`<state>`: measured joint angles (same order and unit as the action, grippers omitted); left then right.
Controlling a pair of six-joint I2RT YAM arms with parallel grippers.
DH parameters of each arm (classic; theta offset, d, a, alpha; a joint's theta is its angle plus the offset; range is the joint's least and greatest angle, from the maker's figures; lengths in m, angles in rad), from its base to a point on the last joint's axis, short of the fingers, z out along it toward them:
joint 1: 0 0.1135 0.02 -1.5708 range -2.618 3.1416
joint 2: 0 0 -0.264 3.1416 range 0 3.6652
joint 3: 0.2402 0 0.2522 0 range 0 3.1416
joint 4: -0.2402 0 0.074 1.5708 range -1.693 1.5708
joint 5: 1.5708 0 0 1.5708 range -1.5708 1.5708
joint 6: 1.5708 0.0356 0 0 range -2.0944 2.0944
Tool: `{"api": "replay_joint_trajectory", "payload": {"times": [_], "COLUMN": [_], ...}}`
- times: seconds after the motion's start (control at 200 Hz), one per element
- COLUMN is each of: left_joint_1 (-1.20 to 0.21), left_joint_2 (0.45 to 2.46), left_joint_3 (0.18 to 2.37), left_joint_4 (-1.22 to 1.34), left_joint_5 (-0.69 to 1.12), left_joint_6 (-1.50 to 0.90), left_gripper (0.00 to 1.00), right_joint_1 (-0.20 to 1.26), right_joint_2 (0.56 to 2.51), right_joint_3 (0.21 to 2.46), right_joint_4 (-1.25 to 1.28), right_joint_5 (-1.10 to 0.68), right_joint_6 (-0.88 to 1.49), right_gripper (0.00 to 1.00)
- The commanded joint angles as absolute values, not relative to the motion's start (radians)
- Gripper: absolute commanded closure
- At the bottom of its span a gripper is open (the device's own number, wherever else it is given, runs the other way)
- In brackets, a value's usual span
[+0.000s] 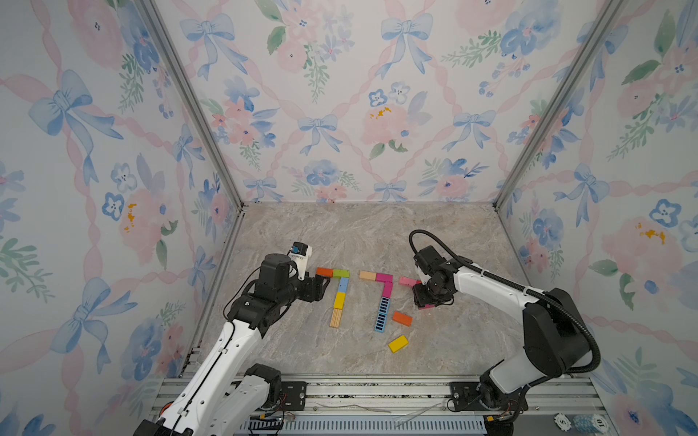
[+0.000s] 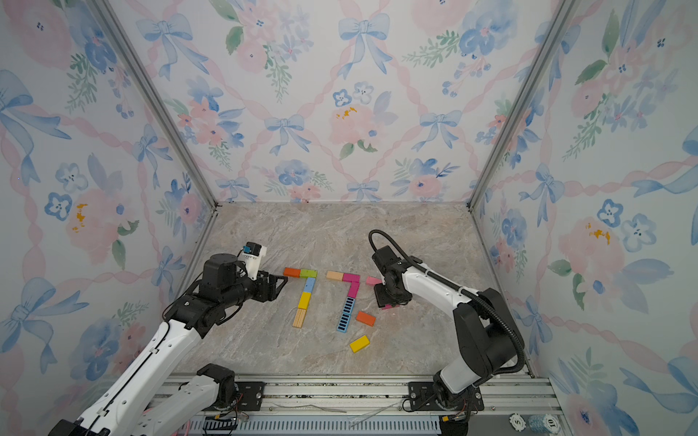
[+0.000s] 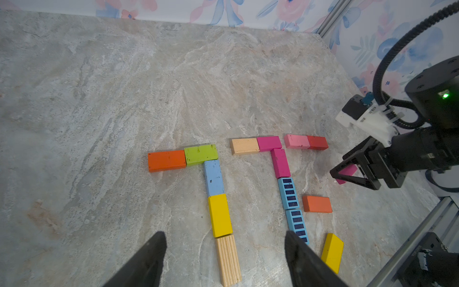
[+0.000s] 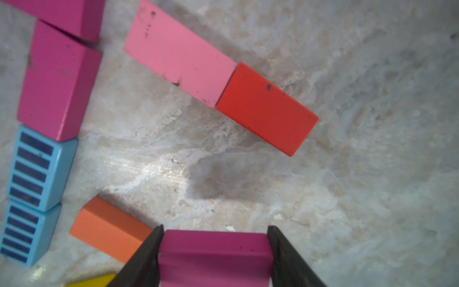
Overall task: Assemble the number 7 with building blocks
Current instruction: Adjust the building block at the center of the board.
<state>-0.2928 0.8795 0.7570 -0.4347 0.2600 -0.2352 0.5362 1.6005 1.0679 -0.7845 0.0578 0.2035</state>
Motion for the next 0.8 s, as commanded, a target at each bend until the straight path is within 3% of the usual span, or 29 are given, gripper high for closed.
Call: {"api": "replay_joint_trajectory", "payload": {"times": [0.0, 0.145, 0.34, 0.41, 0.435, 0.68, 0.795], "left_joint_1": [-0.284, -0.285, -0.285, -0.285, -0.285, -0.312, -0.46], "left_joint_2": [0.862, 0.862, 0.867, 0.869, 0.871, 0.877, 0.922], "left_joint_3": [0.744, 0.744, 0.744, 0.744, 0.744, 0.744, 0.786], "left_joint_4": [-0.421, -0.422, -0.42, -0.422, -0.421, -0.397, -0.407], "left_joint_5": [0.276, 0.277, 0.273, 0.273, 0.277, 0.362, 0.259], "left_joint_6": [-0.216, -0.218, -0.218, -0.219, -0.219, -0.21, -0.233], "left_gripper": [0.22, 0.22, 0.22, 0.22, 0.23, 0.21, 0.21], "right_joint_1": [0.601, 0.643, 0.631, 0.622, 0.619, 0.511, 0.4], "right_joint_2": [1.7, 1.812, 1.803, 1.779, 1.768, 1.48, 1.221], "right_joint_3": [1.132, 1.151, 1.108, 1.093, 1.091, 1.116, 1.052], "right_joint_4": [-0.955, -0.99, -0.9, -0.879, -0.877, -0.829, -0.708], "right_joint_5": [0.075, 0.198, 0.181, 0.194, 0.195, 0.105, 0.144], "right_joint_6": [-0.033, -0.138, -0.199, -0.205, -0.204, -0.071, 0.197], "right_gripper": [0.38, 0.37, 0.34, 0.16, 0.01, 0.03, 0.03]}}
